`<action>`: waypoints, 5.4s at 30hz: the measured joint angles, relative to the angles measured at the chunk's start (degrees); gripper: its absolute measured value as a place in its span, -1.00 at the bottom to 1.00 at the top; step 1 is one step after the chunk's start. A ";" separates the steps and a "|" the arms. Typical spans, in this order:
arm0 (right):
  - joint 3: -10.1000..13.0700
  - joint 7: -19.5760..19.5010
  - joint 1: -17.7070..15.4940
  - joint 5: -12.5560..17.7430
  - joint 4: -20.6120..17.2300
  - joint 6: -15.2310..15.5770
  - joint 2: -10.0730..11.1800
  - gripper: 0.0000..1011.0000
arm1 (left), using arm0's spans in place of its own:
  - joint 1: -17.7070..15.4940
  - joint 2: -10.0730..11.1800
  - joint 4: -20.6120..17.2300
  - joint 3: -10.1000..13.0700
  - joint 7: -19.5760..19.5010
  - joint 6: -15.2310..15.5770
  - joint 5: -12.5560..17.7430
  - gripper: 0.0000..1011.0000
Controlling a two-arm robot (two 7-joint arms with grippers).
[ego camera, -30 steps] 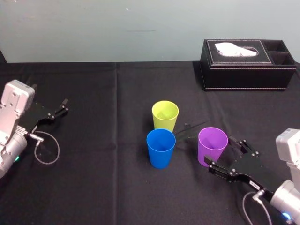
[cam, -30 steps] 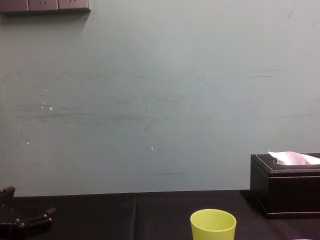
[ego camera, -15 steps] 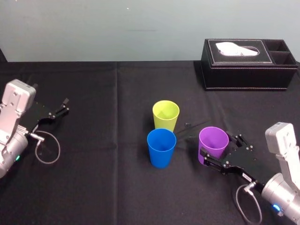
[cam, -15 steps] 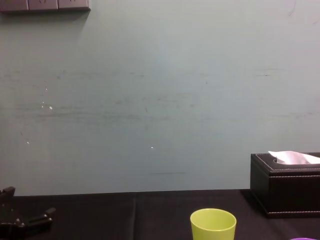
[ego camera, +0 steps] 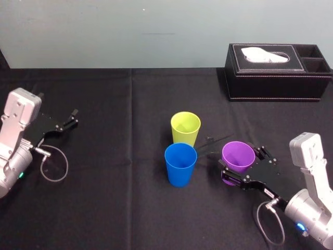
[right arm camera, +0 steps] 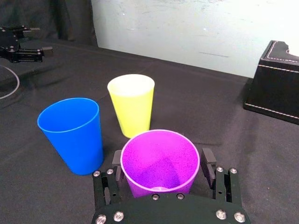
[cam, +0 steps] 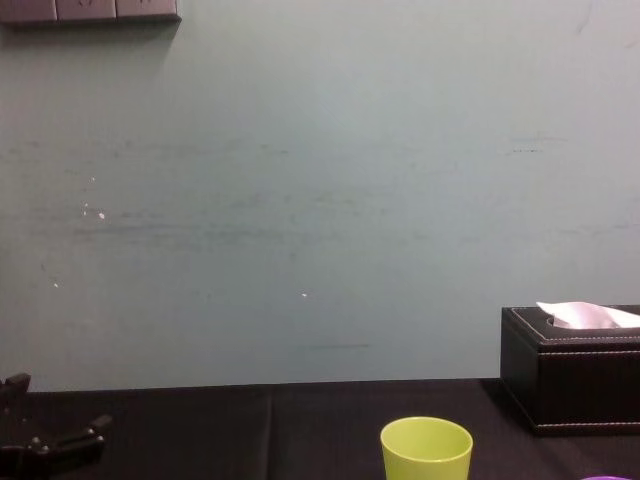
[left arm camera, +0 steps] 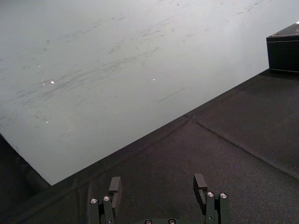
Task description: Stack the three plastic cups sequentially using one hand.
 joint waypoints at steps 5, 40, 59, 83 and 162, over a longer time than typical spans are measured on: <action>0.36 0.59 0.18 -0.59 0.22 0.16 -0.97 0.98 | 0.00 0.00 0.00 0.00 0.00 0.00 0.00 1.00; 0.43 1.09 0.23 -0.89 0.29 -0.25 -1.31 0.51 | 0.00 0.00 0.00 0.00 0.00 0.00 0.00 1.00; 1.06 4.24 8.03 -0.49 -1.44 5.19 -2.75 0.48 | 0.00 0.00 0.00 0.00 0.00 0.00 0.00 1.00; -7.57 5.85 24.43 -1.06 9.50 7.94 -9.51 0.48 | 0.00 0.00 0.00 0.00 0.00 0.00 0.00 1.00; -9.53 6.19 23.48 -3.61 14.81 6.86 -10.12 0.69 | 0.00 0.00 0.00 0.00 0.00 0.00 0.00 1.00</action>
